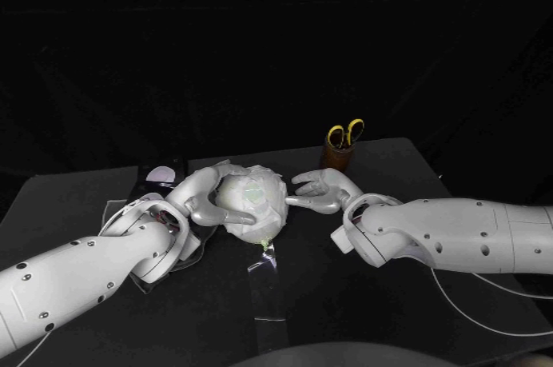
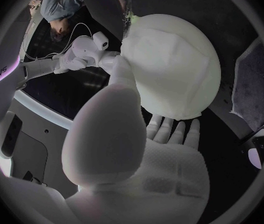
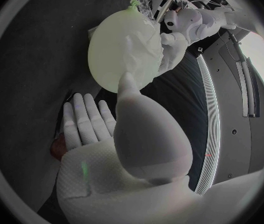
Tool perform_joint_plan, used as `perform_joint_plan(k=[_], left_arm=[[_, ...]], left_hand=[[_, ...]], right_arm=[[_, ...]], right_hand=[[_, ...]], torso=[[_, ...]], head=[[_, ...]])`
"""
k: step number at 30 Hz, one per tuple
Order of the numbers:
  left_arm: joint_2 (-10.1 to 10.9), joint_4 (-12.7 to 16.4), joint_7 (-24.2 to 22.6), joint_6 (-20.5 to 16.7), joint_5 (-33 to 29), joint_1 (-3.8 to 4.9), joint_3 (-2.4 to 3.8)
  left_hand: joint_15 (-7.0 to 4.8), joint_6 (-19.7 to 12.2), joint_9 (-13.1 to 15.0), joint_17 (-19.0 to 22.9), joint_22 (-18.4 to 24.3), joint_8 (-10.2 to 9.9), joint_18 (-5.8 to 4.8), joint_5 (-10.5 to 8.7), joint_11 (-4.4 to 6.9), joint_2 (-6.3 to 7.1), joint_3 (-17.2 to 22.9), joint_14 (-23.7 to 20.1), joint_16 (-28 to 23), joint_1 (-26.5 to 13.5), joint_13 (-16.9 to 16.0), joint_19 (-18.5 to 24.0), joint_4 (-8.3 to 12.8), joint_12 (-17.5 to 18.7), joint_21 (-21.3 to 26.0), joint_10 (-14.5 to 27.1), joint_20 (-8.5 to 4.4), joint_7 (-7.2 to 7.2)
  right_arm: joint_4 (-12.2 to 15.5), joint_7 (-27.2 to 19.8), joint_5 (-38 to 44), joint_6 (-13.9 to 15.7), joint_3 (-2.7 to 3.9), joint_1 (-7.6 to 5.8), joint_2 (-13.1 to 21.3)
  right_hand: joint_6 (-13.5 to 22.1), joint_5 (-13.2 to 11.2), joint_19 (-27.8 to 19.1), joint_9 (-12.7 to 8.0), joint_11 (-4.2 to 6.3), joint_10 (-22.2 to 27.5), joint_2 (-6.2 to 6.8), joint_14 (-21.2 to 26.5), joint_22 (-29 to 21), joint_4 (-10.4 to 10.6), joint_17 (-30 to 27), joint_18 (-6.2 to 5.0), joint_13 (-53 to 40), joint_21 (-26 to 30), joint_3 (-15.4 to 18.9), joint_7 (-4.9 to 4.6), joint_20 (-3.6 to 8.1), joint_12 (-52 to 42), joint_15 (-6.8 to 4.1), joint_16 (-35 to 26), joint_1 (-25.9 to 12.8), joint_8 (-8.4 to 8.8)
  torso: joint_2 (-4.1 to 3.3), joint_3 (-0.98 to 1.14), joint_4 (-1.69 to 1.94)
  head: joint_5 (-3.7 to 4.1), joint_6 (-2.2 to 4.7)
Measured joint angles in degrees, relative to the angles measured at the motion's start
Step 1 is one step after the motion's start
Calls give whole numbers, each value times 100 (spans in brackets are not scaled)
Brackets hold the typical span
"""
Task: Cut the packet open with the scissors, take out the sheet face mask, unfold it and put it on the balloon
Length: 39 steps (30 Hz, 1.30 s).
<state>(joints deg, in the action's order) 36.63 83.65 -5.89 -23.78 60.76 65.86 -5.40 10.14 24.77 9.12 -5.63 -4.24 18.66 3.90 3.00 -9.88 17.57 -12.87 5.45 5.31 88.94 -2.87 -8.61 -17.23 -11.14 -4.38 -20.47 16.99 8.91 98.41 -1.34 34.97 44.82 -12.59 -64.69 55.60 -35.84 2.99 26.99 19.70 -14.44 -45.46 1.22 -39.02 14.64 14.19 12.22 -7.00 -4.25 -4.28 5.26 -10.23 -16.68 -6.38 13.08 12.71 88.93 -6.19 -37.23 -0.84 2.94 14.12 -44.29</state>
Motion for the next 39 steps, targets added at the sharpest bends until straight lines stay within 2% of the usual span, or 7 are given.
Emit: perform_joint_plan(k=[14, 19, 22, 25, 33, 37, 39], left_arm=[[4, 38, 138, 80, 173, 7, 4], [4, 63, 138, 90, 174, 7, 4], [3, 67, 137, 97, 172, 7, 4], [6, 64, 135, 103, 167, 7, 4], [41, 51, 125, 128, 149, 7, 4], [83, 54, 119, 142, 129, 8, 5], [117, 60, 117, 151, 118, 9, 5]], left_hand=[[-20, -2, -7, 9, 5, -6, 0, 0, 5, 7, 0, -21, 0, 18, 69, 0, 0, 254, 0, 408, 0, -1], [-20, -2, -4, 9, 4, -6, 0, 0, 5, 7, 0, -21, 0, 18, 69, 0, 0, 254, 0, 408, 0, -2], [-20, -3, -2, 9, 4, -6, 0, 0, 5, 7, 0, -21, 0, 18, 69, 0, 0, 254, 0, 408, 0, -2], [-20, -4, -2, 8, 4, -7, 0, 0, 5, 7, 0, -21, 0, 18, 68, 0, 0, 253, 0, 408, 0, -3], [-20, -8, -2, 8, 4, -7, 0, 0, 5, 7, 0, -21, 0, 18, 68, 0, 0, 287, 0, 407, 0, -7], [-20, 10, -2, 8, 4, -13, 0, 0, 5, 7, 0, -21, 0, 18, 68, 0, 0, 287, 0, 407, 0, 11], [-20, 11, -2, 8, 4, -14, 0, 0, 5, 7, 0, -21, 0, 18, 68, 0, 0, 287, 0, 407, 0, 11]], right_arm=[[-107, 546, 556, 123, 0, 2, 122], [85, 488, 580, 204, 46, -10, 255], [244, 367, 551, 195, 69, -53, 347], [389, 297, 557, 87, 85, -95, 436], [636, 368, 712, -287, 69, -28, 502], [711, 459, 720, -299, 57, 48, 515], [764, 489, 714, -273, 53, 78, 524]], right_hand=[[-362, 1, 670, 144, 79, -387, -304, -369, 138, -722, -51, -59, 42, -135, -629, -47, 11, -133, -103, 140, 788, -293], [-608, 1, 1010, 161, 153, -709, -172, -648, 182, -674, -65, -111, 43, -243, -694, -71, 12, -241, -175, 245, 479, -483], [-892, 1, 1459, 184, 332, -1143, -163, -1258, 265, -587, 33, -299, 5, -492, -731, -103, 54, -423, -382, 548, 319, -624], [-1402, 1, 2125, 195, 635, -1874, -101, -2139, 396, -349, 239, -322, -49, -865, -780, -117, 312, -637, -717, 955, 137, -795], [-2045, 1, 3794, 66, 1269, -3568, 195, -4262, 840, 94, 1232, -321, -736, -1871, -543, 354, 1002, -1577, -1453, 2593, -166, -800], [-2179, 1, 4179, -36, 1321, -3749, 163, -4461, 1224, 222, 3748, -319, -3220, -2428, -401, 458, 1226, -3783, -1533, 4972, -254, -673], [-2211, 1, 4163, -77, 1305, -3732, 156, -4462, 1409, 201, 4760, -312, -3470, -2632, -285, 388, 1258, -4149, -1534, 5826, -262, -603]], torso=[[0, -1, 1], [0, 0, 0], [0, 1, -3], [0, 1, -3], [-5, -2, -4], [-7, -2, -4], [-7, -2, -4]], head=[[15, -19], [15, -6], [20, -5], [35, -5], [51, -19], [47, -30], [46, -38]])
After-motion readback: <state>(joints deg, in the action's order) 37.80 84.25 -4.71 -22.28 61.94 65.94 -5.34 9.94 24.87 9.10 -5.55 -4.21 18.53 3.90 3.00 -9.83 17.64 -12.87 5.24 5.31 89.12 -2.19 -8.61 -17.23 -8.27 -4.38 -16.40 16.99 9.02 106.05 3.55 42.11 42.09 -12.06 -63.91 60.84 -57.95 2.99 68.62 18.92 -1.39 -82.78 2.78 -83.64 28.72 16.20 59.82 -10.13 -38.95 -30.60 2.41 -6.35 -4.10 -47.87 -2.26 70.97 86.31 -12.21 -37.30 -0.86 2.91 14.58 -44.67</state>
